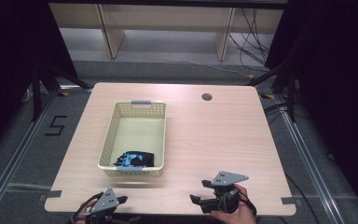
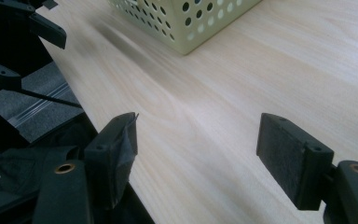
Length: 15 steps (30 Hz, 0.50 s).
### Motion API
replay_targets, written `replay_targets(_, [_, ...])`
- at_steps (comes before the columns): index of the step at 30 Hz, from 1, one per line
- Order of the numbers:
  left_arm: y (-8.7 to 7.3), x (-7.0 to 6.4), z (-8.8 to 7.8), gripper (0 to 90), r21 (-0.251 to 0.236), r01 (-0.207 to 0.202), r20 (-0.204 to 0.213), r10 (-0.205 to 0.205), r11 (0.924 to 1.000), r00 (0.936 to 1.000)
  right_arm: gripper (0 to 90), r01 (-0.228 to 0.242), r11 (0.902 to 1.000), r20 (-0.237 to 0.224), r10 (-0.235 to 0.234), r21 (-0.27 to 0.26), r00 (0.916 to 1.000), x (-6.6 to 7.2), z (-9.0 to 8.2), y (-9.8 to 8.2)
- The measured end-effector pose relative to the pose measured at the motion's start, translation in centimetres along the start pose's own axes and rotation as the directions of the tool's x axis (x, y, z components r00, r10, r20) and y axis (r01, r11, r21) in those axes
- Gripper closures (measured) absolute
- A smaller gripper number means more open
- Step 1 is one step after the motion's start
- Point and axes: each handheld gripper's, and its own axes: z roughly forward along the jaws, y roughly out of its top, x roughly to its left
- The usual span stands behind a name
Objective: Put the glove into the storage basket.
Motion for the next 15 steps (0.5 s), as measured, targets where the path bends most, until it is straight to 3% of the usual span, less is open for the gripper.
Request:
replay_targets(5, [-0.2, 0.1, 0.2, 18.6, 0.009, 0.007, -0.002, -0.007, 0.9999, 1.0000, 27.9, -0.002, 0.9996, 0.031, 0.001, 0.030, 0.9995, 0.2, -0.2, -0.7])
replay_targets(6, [-0.3, -0.1, 0.3, 18.5, -0.006, 0.021, 0.014, -0.021, 0.9998, 0.9997, 27.2, 0.018, 0.9992, 0.035, -0.019, 0.035, 0.9992, 0.1, -0.2, -0.9])
replay_targets(7, [-0.3, -0.1, 0.3, 18.5, 0.017, 0.021, -0.001, -0.021, 0.9996, 0.9998, 26.6, 0.013, 0.9994, 0.041, -0.014, 0.034, 0.9991, 0.2, -0.1, -1.1])
replay_targets(9, [-0.3, -0.1, 0.1, 18.4, 0.028, 0.001, 0.013, -0.002, 0.9996, 0.9999, 24.8, 0.015, 0.9987, 0.046, -0.018, 0.048, 0.9988, 0.3, -0.2, -1.4])
replay_targets(10, [-0.3, -0.1, 0.2, 18.4, 0.011, 0.000, 0.021, -0.001, 0.9999, 0.9998, 23.8, 0.003, 0.9981, 0.041, -0.005, 0.061, 0.9991, 0.5, -0.2, -1.6])
replay_targets(15, [-0.2, 0.0, 0.0, 18.3, 0.019, -0.016, 0.012, 0.016, 0.9997, 0.9998, 21.3, 0.015, 0.9974, 0.063, -0.019, 0.071, 0.9979, 0.4, -0.4, -2.4])
